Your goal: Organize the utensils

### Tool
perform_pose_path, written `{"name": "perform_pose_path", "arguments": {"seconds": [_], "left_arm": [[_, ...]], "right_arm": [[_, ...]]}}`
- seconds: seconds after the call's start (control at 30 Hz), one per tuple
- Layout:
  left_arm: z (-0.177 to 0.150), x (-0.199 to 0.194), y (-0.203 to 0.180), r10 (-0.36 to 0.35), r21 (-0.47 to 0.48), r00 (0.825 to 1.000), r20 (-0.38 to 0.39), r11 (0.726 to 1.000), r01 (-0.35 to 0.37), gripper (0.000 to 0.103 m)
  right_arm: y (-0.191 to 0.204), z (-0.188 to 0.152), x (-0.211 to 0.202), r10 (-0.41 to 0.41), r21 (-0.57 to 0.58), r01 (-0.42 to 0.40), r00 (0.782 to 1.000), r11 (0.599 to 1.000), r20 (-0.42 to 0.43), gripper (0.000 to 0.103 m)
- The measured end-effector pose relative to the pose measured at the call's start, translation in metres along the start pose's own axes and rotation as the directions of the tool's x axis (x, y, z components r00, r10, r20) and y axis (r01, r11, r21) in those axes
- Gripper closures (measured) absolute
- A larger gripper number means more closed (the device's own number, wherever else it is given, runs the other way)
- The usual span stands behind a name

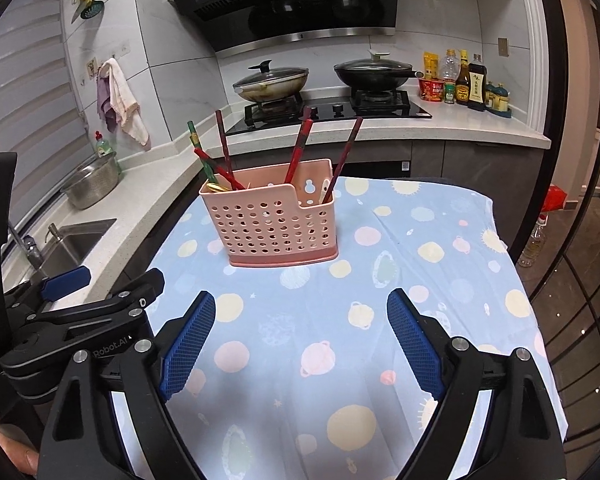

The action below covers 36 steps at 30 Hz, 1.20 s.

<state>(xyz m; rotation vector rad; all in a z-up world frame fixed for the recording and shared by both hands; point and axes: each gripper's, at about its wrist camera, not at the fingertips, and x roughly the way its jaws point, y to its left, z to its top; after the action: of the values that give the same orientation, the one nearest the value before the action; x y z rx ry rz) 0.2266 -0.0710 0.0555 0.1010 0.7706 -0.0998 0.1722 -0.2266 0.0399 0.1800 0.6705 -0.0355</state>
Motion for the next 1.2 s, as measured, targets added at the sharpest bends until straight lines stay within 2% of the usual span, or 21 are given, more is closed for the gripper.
{"name": "perform_pose_path", "arguments": {"seconds": [0.33,1.2], "left_arm": [[-0.007,0.002,0.0,0.009,-0.008,1.0,-0.008,1.0,-0.009,0.013],[-0.012,0.002,0.003,0.023,-0.024,1.0,-0.016,0.999,-0.024,0.013]], "right_arm": [[0.003,-0.006,-0.002,-0.034,-0.03,0.035,0.999,0.999,0.013,0.018],[0.005,-0.011,0.0,-0.056,-0.051,0.056,0.998,0.997,0.0,0.018]]}}
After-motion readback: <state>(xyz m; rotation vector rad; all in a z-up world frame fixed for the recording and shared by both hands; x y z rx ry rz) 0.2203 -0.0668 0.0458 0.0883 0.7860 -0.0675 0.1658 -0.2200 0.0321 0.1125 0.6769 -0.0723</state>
